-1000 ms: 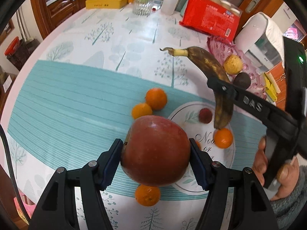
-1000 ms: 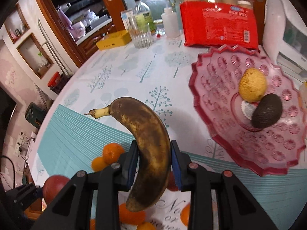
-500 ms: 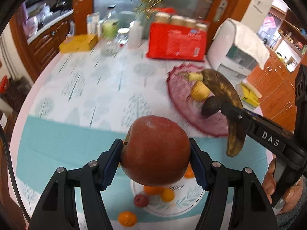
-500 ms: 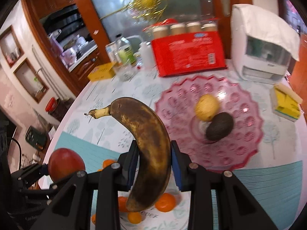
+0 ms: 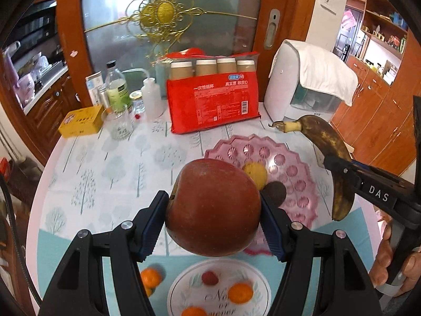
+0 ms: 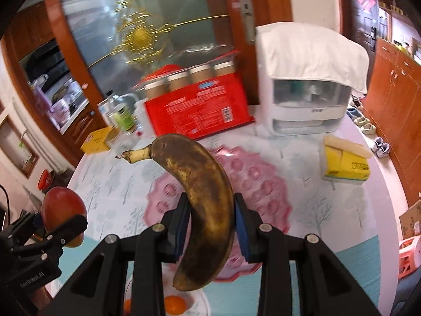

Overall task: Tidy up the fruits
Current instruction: 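Lift the banana and apple and carry both over the pink bowl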

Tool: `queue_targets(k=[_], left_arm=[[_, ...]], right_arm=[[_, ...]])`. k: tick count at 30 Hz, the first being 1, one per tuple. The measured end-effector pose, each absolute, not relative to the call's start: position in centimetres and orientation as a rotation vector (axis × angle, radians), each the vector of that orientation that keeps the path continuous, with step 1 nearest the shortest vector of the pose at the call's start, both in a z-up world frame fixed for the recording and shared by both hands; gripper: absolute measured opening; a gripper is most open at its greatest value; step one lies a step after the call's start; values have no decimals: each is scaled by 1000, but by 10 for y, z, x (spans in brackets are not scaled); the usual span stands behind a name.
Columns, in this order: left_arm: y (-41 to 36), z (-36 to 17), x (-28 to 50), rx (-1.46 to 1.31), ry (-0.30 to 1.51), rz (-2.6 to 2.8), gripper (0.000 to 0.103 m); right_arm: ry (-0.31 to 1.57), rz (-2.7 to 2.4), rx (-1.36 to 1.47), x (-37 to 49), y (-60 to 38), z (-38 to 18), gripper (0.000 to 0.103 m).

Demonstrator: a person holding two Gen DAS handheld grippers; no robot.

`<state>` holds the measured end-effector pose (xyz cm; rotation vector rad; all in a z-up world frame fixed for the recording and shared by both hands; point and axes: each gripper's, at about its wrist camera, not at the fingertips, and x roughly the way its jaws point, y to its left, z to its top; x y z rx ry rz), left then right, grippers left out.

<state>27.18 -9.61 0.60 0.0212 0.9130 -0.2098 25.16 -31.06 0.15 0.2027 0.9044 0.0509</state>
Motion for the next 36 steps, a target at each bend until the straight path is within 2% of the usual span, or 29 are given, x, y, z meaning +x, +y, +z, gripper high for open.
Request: queue_targets(k=[6,19,36], left_arm=[[-126,-27,307,44,968,-226,66],[-167,-124,337,48,1151,-216,66],[-188,-172,343,44,1222,-221,66]], right_arm=[[938,-23,214,285,-332,-21,33],[1058,-69,219,326,-355,-111,33],[1130,-26,214,350,-354,-158,34]])
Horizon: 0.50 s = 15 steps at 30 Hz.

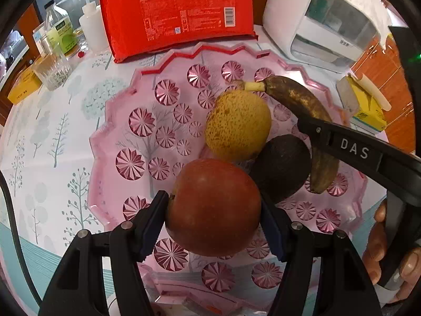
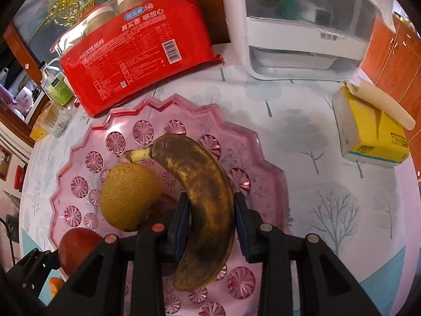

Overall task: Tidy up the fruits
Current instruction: 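Lift the banana and apple and carry both over the pink bowl, then lower banana and apple into the pink bowl and open both grippers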

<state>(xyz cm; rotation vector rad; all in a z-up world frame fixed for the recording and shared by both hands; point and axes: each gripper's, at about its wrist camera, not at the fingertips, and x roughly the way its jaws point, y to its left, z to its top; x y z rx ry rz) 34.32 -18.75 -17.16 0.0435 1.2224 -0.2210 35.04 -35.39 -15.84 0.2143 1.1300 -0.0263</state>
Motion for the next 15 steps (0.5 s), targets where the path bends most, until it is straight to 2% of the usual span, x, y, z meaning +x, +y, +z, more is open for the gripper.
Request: queue_targets(k=[5,12,14,15], left_arm=[[-186,-179,346,52,1237,-211,66],[-188,-182,346,80,1239,-209,67],[-190,-180,345,96,1232,-205,70],[-191,-178,344,105,1222,-199,79]], right_arm=[[1126,-29,190,351,-350,-159,35],[1123,-19,177,348,-347,-158,45],[1122,-20,171,346,-346,-157,46],[1121,-22,170,345,-346,-156,47]])
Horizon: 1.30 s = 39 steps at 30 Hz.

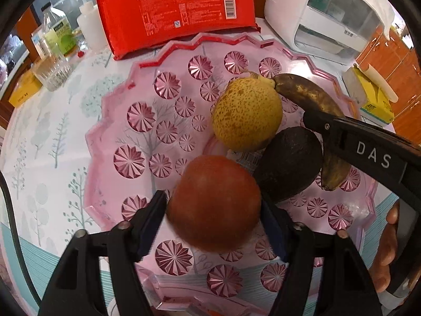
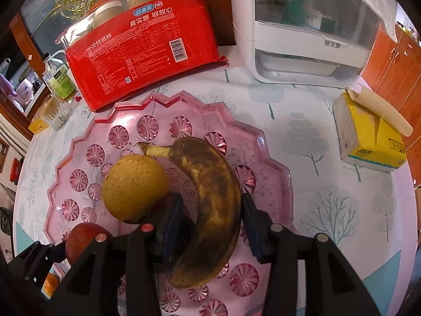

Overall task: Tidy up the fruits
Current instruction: 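Lower banana and apple into the pink bowl and open both grippers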

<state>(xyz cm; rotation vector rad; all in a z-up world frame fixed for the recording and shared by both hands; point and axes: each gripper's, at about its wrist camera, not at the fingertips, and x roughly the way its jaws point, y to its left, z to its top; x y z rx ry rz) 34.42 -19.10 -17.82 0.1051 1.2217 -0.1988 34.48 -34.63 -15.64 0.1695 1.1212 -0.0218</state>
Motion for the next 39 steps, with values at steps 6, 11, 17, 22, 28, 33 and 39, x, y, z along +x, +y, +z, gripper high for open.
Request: queue_targets(k=[6,11,17,22,28,33,39], left_arm=[[-189,-163,340,118,1190,-191,90],[-181,-151,338,92,1186,-185,90],[-173,-134,329,99,1161,-167,90],[-166,-119,318,96,1145,-166,90],[-154,-96,300,95,1110,-166,90],[-143,-75,280,88,1081,-175,90],[-133,-49,255,100,1047,-185,90]], right_arm=[[1057,-25,148,335,-346,-142,57],[1022,-18,129,327,-342,-129,59],[1007,1,118,316,-336,-117,59],[1005,10,136,305,-335,-107,59],[990,11,160,285,-332,-91,59],[962,16,194,260,-329,-70,59],[938,0,219,232,-327,-47,59]])
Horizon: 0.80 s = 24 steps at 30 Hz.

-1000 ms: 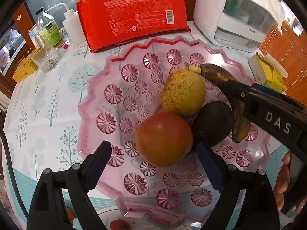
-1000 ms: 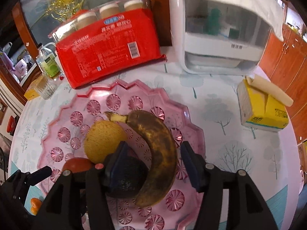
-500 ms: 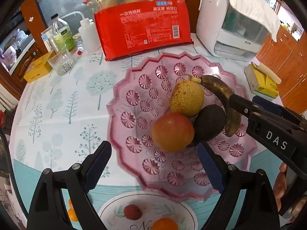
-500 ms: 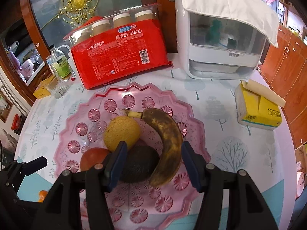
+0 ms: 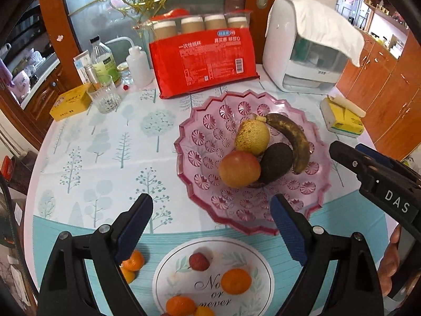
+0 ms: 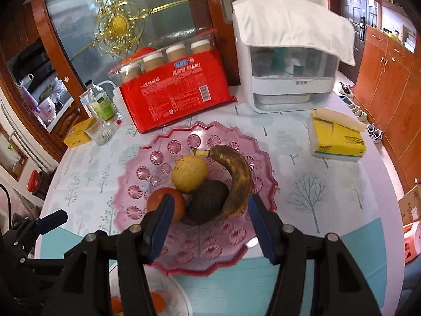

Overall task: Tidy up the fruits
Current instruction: 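Lower banana and apple into the pink bowl and open both grippers, then withdraw both grippers back toward the fruit plate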

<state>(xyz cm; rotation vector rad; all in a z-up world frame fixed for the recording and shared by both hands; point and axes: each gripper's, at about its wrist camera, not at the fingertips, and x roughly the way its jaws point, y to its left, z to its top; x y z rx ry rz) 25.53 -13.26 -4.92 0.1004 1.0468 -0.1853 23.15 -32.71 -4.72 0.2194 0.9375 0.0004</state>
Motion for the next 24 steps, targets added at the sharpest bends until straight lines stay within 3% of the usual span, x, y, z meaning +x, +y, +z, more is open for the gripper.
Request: queue_targets(k=[14,24], left_arm=[[-91,-16,209,124,1009,-205,90],[-30,-28,185,167,1022,-187,90]], right_arm=[[884,-1,196,167,-297,-9,59],[918,8,144,134,-247,-27,59]])
